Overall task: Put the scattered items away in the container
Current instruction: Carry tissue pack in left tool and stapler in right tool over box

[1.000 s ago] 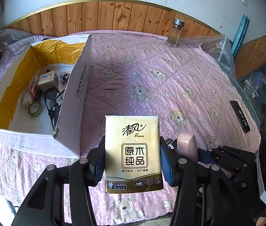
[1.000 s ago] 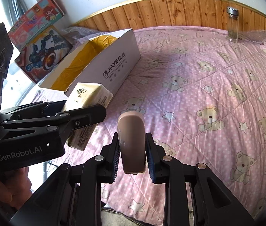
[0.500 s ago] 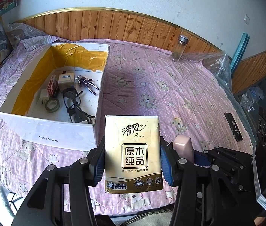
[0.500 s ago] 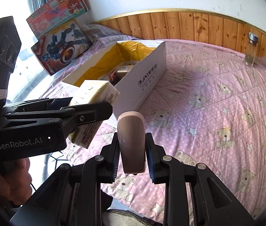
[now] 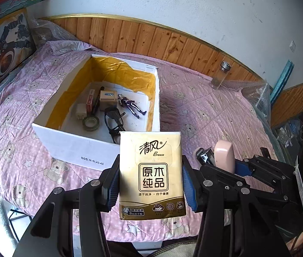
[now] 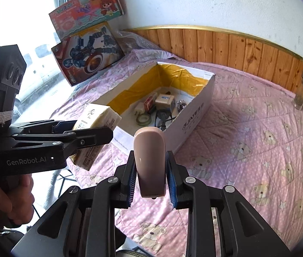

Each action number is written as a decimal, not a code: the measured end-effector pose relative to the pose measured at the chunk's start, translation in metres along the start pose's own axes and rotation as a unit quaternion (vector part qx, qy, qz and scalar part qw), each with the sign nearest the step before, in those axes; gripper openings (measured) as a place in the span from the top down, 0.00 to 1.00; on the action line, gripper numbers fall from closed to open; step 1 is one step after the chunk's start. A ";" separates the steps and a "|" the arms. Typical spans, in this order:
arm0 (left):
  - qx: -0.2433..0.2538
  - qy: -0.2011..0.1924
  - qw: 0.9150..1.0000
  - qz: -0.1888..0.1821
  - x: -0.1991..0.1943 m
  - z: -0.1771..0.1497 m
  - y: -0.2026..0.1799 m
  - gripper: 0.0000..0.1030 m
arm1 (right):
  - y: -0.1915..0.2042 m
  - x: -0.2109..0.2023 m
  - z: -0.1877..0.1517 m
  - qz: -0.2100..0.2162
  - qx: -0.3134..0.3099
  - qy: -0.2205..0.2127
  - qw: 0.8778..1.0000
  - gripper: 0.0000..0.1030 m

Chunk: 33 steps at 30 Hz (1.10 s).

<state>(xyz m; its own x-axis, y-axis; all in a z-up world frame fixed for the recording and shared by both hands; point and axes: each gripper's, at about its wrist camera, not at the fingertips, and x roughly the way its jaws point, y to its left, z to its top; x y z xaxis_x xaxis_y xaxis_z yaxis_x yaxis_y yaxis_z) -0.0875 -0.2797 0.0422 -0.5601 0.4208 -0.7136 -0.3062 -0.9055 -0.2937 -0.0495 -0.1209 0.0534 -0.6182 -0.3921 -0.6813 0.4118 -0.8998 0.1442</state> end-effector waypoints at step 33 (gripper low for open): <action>-0.012 -0.002 1.000 0.016 0.036 0.102 0.065 0.50 | -0.038 0.074 0.146 0.023 -0.033 0.004 0.999 0.74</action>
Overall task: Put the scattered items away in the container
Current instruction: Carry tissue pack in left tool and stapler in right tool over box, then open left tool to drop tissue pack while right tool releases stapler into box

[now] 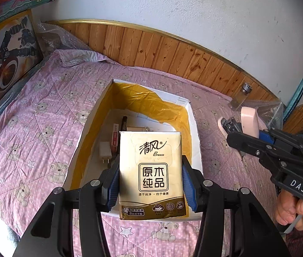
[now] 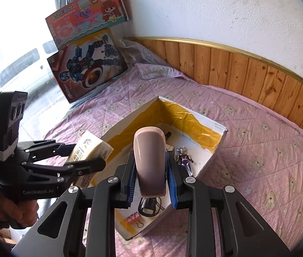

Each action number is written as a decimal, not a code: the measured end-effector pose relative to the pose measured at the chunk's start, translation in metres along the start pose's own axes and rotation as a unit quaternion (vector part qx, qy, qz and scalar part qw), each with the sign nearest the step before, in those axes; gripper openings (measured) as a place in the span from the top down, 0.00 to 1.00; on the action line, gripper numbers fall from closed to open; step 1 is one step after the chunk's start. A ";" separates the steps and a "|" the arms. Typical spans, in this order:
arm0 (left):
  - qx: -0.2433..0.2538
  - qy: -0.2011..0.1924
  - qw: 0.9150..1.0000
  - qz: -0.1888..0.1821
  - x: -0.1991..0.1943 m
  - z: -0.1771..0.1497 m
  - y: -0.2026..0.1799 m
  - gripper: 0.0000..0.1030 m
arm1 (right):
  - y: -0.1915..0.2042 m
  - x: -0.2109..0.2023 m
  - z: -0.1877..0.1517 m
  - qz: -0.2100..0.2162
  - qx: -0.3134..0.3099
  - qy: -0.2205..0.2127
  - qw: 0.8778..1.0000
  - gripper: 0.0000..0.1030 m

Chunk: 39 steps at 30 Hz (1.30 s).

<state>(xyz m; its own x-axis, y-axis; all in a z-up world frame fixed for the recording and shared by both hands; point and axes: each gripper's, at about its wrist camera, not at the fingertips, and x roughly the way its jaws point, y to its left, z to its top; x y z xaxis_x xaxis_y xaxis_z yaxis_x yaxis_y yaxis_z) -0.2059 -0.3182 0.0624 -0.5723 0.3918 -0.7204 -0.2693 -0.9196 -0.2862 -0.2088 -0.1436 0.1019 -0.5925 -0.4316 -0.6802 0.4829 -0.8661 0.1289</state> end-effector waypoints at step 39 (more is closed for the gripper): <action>0.005 0.153 0.988 -0.002 0.114 -0.017 0.032 0.41 | -0.068 0.198 0.075 -0.009 0.034 0.158 0.987 0.51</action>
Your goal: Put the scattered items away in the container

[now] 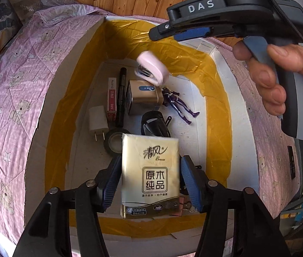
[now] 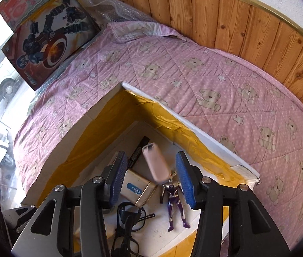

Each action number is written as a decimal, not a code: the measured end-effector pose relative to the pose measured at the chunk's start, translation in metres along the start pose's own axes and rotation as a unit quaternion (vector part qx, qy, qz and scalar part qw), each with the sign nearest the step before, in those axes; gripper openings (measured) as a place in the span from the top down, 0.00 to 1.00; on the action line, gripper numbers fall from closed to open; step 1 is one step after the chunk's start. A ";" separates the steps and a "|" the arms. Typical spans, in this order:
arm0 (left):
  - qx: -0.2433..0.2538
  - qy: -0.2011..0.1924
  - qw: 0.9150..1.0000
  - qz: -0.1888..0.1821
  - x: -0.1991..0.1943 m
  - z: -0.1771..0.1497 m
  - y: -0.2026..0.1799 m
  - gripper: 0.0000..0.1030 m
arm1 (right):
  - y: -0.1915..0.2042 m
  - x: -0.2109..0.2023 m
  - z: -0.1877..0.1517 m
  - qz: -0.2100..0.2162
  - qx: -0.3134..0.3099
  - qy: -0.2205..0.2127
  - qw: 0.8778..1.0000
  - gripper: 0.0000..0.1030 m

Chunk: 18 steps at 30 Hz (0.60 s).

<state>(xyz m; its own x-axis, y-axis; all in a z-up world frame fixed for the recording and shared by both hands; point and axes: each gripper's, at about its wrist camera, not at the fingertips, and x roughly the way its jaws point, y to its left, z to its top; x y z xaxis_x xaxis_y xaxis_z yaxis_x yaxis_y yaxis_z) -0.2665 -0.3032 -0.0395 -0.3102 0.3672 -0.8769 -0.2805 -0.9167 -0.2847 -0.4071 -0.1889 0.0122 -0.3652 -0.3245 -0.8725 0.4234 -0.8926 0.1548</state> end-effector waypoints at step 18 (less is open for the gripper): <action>-0.035 -0.009 0.999 0.007 -0.018 -0.006 0.009 0.41 | 0.004 -0.014 -0.034 -0.006 -0.022 0.027 0.999 0.51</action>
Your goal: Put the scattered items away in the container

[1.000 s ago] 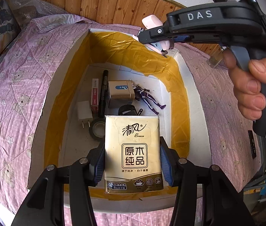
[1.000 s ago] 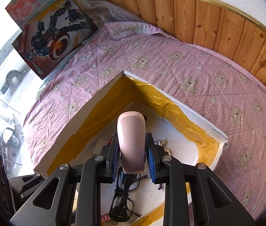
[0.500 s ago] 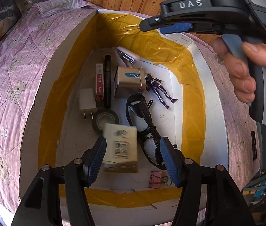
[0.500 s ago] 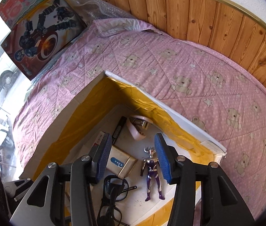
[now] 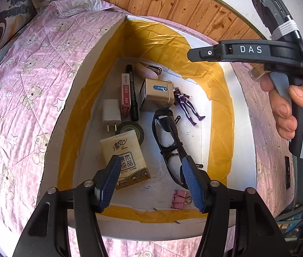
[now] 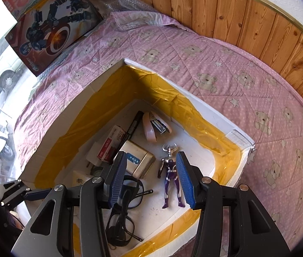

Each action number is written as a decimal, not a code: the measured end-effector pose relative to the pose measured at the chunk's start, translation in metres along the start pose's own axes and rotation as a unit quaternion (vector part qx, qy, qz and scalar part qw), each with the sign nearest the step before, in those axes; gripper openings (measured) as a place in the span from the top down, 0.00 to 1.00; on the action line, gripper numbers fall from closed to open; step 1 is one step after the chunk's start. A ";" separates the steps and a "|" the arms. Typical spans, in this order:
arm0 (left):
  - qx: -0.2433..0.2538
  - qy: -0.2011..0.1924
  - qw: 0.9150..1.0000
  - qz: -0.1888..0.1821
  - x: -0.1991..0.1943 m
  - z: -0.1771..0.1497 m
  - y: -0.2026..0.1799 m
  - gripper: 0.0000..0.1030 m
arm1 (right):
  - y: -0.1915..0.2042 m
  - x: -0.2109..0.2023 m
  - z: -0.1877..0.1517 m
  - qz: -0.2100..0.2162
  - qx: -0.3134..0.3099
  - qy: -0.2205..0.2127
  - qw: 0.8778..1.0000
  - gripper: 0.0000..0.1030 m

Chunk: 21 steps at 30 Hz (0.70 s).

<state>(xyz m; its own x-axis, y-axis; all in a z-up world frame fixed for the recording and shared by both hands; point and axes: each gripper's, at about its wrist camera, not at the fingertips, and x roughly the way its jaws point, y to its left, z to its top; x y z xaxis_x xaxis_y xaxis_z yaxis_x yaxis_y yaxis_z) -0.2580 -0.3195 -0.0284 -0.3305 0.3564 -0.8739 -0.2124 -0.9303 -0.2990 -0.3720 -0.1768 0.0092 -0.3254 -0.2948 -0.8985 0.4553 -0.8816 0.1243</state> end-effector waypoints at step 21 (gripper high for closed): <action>0.042 -0.051 0.997 0.044 -0.050 -0.025 -0.033 0.39 | 0.058 -0.050 -0.085 -0.032 -0.108 0.021 0.993 0.48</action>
<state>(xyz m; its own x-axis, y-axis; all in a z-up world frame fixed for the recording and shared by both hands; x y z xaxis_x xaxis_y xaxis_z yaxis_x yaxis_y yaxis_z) -0.2112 -0.3086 0.0155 -0.4427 0.2848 -0.8502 -0.2540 -0.9492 -0.1857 -0.2590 -0.1819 0.0255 -0.3269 -0.2209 -0.9189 0.6030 -0.7974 -0.0229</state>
